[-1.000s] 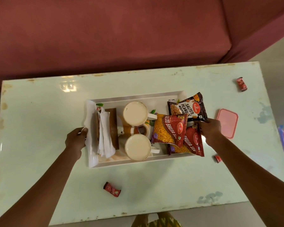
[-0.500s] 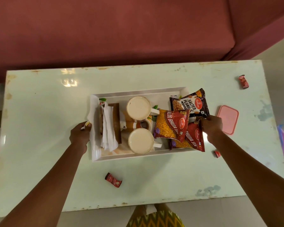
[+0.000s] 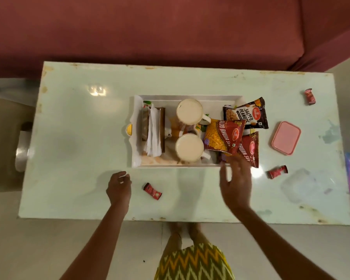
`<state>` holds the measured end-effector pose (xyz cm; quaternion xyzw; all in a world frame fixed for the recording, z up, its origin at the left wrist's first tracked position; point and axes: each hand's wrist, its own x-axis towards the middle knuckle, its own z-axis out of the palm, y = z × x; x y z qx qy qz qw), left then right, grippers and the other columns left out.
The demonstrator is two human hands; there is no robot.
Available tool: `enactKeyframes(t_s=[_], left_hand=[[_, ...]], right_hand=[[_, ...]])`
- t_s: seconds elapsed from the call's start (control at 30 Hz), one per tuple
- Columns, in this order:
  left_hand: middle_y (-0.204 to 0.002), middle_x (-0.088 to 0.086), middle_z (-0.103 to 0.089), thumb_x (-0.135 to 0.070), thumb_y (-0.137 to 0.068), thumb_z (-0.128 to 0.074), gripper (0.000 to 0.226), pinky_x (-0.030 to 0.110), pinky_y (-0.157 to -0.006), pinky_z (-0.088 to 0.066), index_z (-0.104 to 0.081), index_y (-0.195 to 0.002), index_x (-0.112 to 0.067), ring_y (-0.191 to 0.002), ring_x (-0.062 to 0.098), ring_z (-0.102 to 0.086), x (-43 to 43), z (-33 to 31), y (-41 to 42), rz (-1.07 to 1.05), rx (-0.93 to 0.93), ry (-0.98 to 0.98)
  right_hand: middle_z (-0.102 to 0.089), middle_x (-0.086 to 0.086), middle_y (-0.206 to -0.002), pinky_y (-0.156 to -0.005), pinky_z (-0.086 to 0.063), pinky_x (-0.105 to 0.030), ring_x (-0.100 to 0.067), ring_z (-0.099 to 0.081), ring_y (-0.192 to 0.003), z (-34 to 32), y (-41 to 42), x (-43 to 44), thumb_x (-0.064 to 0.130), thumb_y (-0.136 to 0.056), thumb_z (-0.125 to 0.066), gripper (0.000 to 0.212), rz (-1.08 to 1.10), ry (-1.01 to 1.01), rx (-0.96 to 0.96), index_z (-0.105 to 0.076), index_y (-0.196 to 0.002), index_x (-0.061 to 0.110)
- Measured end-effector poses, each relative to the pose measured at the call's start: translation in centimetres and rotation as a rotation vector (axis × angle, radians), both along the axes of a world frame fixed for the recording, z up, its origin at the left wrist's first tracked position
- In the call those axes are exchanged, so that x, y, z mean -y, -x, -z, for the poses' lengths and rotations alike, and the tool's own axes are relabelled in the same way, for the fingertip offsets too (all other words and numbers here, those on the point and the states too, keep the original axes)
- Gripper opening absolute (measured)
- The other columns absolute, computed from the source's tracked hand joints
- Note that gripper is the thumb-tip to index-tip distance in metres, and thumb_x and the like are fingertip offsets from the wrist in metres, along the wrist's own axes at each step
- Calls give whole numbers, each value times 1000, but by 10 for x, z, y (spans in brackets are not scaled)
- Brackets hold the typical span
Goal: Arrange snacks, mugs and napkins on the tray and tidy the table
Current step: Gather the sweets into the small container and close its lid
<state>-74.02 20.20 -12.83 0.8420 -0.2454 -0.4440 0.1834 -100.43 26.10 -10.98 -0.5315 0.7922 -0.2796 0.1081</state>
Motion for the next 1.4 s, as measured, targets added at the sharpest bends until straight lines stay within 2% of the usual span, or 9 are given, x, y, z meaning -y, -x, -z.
enactKeyframes(t_s=[0.1,0.23,0.37,0.63,0.83,1.0,1.1,1.27,1.4], left_hand=[[-105,22,-65,-9,-88,-52,19,46,-90,-51,-61,-104,-6,-96,35,-64,-27,-4,-3,17,-48,-16],[-104,19,-66,-7,-87,-53,17,41,-87,-52,-62,-102,-7,-90,29,-64,-49,-10,-5,13,-79,-10],[-102,13,-66,-10,-88,-53,18,39,-87,-53,-63,-103,-7,-87,24,-65,-63,-12,-9,50,-78,3],[-95,10,-65,-10,-88,-53,14,31,-79,-51,-63,-98,-8,-77,18,-62,-73,-8,-21,55,-140,35],[-91,7,-66,-13,-89,-53,12,25,-70,-50,-63,-96,-11,-72,10,-62,-69,-13,-12,92,-156,37],[-87,6,-66,-13,-90,-52,15,35,-78,-52,-63,-99,-8,-75,13,-63,-54,-24,14,170,-187,52],[-85,5,-65,-10,-89,-52,15,28,-71,-50,-63,-98,-8,-74,12,-62,-45,-29,38,208,-229,69],[-87,9,-66,-9,-90,-51,15,26,-68,-48,-63,-98,-6,-75,15,-62,-46,-31,92,284,-252,71],[-87,8,-66,-11,-91,-50,15,27,-70,-49,-63,-98,-7,-75,14,-63,-59,-31,139,341,-241,62]], right_hand=[[-68,-14,-90,-68,-55,-32,-26,-63,-83,2,-59,-18,16,-82,-62,14,-334,-30,-31,-67,-91,7],[-69,-11,-89,-65,-56,-30,-26,-66,-83,13,-116,-16,17,-78,-72,19,-504,-273,29,-68,-92,5],[-59,-11,-112,-80,-49,-34,-25,-55,-104,35,-146,-3,33,-89,-54,36,-505,-538,52,-55,-113,5],[-59,-11,-106,-78,-49,-34,-27,-59,-95,54,-165,7,18,-86,-60,21,-459,-590,46,-59,-104,6],[-67,-8,-89,-66,-46,-30,-22,-59,-79,41,-147,7,24,-82,-67,17,-295,-640,342,-59,-89,10],[-54,18,-64,-52,-38,-9,-1,-52,-59,13,-98,-18,23,-78,-72,24,-94,-560,528,-48,-77,22],[-61,12,-75,-57,-43,-7,-2,-58,-67,-3,-57,-38,12,-82,-66,21,-11,-453,575,-47,-84,19],[-60,-11,-89,-71,-52,-40,-30,-61,-81,-9,31,-69,-10,-85,-46,21,292,-348,593,-53,-97,6],[-62,-14,-105,-71,-42,-27,-20,-55,-86,-3,109,-82,1,-88,-48,20,503,-383,483,-55,-107,4]])
